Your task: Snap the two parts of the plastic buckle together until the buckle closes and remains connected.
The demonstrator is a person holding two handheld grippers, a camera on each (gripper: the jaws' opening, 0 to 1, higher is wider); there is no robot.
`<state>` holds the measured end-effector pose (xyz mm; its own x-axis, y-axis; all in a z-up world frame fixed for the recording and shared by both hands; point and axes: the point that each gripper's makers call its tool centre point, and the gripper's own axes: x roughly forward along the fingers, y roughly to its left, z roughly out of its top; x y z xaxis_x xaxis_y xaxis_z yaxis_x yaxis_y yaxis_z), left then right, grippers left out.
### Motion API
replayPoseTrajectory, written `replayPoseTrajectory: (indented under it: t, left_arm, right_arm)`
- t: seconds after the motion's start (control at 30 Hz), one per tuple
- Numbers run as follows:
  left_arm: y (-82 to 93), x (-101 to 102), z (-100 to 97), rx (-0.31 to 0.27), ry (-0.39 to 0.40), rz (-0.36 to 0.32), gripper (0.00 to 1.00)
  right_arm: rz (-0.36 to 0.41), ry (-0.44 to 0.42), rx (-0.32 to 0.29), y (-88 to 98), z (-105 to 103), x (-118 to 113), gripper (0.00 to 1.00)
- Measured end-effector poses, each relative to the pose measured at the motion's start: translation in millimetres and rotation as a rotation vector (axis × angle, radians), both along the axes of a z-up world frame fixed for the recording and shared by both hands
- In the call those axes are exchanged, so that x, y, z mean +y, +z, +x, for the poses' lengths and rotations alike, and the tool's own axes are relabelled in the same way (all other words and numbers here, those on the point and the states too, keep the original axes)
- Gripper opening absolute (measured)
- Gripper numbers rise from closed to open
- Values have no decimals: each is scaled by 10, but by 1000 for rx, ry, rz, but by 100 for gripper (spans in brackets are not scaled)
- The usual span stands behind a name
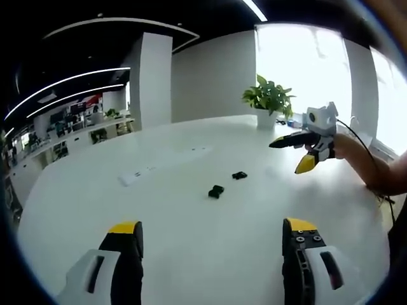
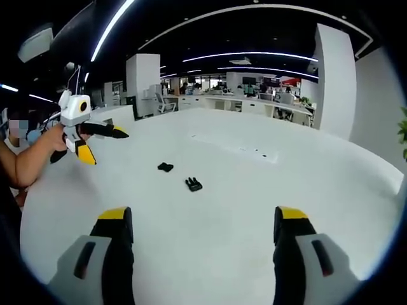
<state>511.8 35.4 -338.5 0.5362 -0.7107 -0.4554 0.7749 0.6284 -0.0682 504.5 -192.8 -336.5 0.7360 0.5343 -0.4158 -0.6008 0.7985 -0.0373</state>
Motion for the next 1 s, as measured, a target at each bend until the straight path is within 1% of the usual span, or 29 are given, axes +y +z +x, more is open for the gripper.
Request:
replayPoseTrajectory:
  t: [0.1,0.23,0.37,0.47,0.63,0.77,0.83,0.93,1.0]
  left_arm:
    - [0,-38,19,0,-8,0,92]
    - [22,-84,45,-19,-19,1,86]
    - [25,-108,75,-16,-18,-8,85]
    - [7,-126,101,-5,-17,-20,87]
    - [-84,-123,135,9,-21,0,87]
    - [-143,-102,164,29,-10,1,93]
    - [-169,-110,175,35,-14,4,92]
    - [-183,-135,203,36,-23,15,93]
    - [-190,-152,216,43,-24,17,95]
  right_arm:
    - [-4,4,3,-10,20,9,92]
    - [1,11,5,-26,54,25,92]
    - [5,11,16,-53,78,23,92]
    - [7,8,18,-62,102,18,92]
    - [2,12,24,-81,137,30,91]
    - [0,15,29,-105,159,41,92]
    - [-3,17,32,-125,169,49,92]
    - [-3,21,37,-156,184,69,91]
    - [-1,25,43,-177,187,81,91]
